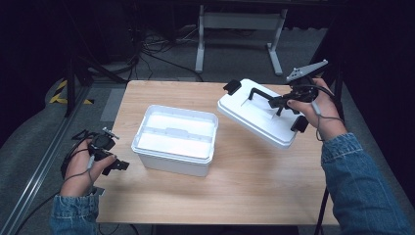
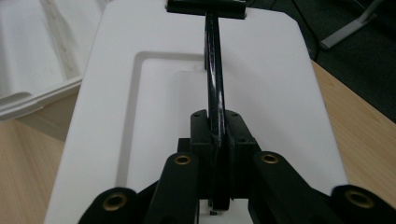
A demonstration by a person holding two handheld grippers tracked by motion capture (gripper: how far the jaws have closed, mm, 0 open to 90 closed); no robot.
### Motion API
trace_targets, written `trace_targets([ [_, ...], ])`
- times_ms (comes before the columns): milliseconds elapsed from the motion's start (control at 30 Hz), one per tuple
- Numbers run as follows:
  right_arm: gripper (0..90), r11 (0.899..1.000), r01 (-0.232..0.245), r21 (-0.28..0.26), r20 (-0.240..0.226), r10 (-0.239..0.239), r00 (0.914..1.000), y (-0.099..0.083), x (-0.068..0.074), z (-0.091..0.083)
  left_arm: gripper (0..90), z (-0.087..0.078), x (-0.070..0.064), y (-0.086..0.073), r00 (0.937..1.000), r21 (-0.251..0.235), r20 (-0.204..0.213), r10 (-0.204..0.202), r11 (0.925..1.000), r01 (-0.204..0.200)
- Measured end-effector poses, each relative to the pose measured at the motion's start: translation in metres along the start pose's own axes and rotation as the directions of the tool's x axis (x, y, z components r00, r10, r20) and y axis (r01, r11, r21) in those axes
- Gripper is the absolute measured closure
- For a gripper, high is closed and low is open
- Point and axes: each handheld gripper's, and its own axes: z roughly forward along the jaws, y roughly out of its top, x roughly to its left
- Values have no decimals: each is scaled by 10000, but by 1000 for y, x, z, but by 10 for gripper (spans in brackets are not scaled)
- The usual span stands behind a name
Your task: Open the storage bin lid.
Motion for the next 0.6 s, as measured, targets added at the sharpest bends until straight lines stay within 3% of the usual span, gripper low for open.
trace_targets([
  [600,844,9952,-817,538,151,810,9966,-59,-26,42,235,4,0,2,10000,157,66,15,9999,-16],
])
